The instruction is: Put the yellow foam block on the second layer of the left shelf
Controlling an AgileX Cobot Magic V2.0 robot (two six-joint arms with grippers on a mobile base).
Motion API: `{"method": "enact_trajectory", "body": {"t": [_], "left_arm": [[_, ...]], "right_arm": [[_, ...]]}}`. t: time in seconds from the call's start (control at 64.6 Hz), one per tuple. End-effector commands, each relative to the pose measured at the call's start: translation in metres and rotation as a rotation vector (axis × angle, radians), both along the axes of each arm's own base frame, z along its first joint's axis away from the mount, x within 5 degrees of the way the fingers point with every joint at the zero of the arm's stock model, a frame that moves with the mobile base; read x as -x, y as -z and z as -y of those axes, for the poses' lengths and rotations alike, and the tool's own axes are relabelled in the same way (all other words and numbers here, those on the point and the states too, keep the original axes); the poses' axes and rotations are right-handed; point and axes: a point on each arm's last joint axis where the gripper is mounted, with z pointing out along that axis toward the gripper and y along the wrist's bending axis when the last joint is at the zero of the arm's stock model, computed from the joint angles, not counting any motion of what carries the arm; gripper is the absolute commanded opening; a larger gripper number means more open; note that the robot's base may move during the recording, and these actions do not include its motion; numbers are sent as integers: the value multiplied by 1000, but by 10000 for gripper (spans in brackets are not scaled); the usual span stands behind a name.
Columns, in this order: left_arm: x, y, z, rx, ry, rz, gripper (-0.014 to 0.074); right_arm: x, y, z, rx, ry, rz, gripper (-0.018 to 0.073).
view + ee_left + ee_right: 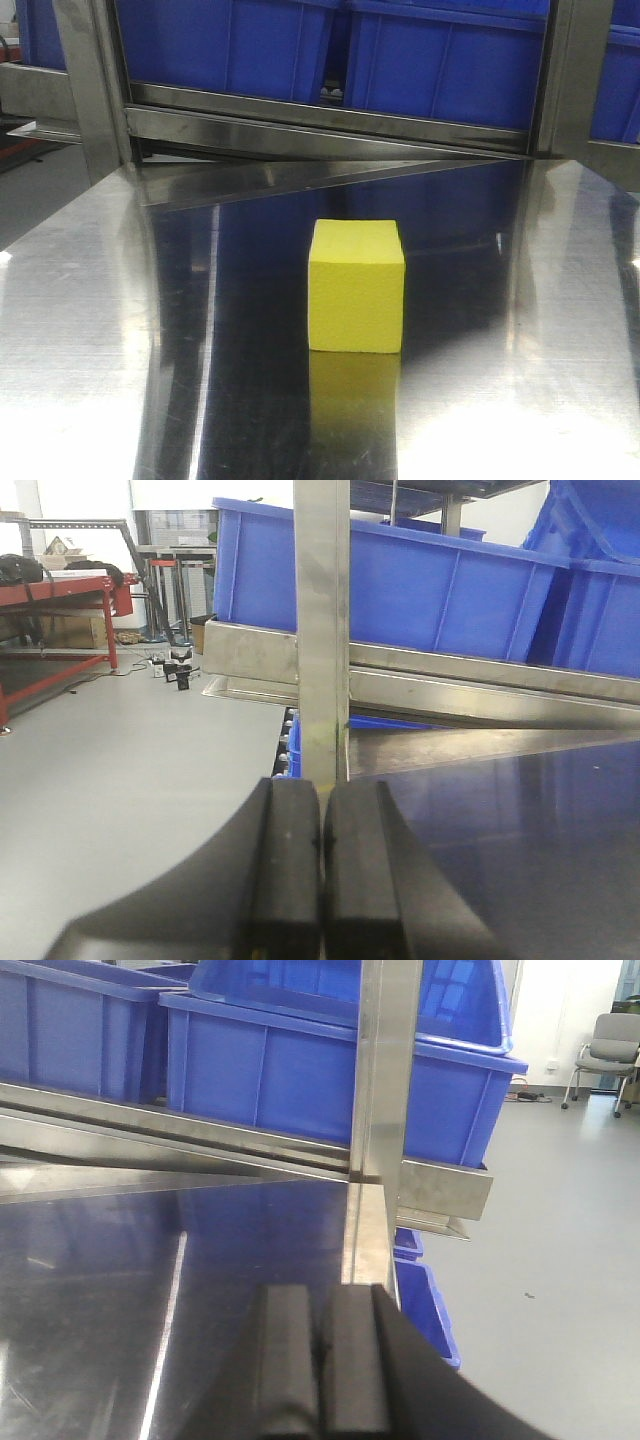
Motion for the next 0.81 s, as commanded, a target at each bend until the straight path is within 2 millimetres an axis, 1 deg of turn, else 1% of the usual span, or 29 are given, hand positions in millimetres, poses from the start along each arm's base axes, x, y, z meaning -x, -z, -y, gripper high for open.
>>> {"method": "enact_trajectory", "body": {"t": [0.0,0.325,0.434,0.558,0.651,0.743,0.79], "left_arm": [[1,1,0,11,1,75,124],[1,1,0,11,1,75,124],[1,1,0,11,1,75,124],[1,1,0,5,0,75,124],[1,1,0,11,1,75,124],[1,1,0,11,1,75,124],[1,1,0,11,1,75,124]], "right_arm": [[4,-16,0,20,5,118,28],[4,-17,0,20,5,118,28],[5,-27,0,20,3,119,28],[4,-39,0,21,-2,49,28],[0,-48,-1,23,-8,-47,28],[-7,-61,-2,25,-20,-88,28],[-11,-69,-3,23,-35,-79,28]]}}
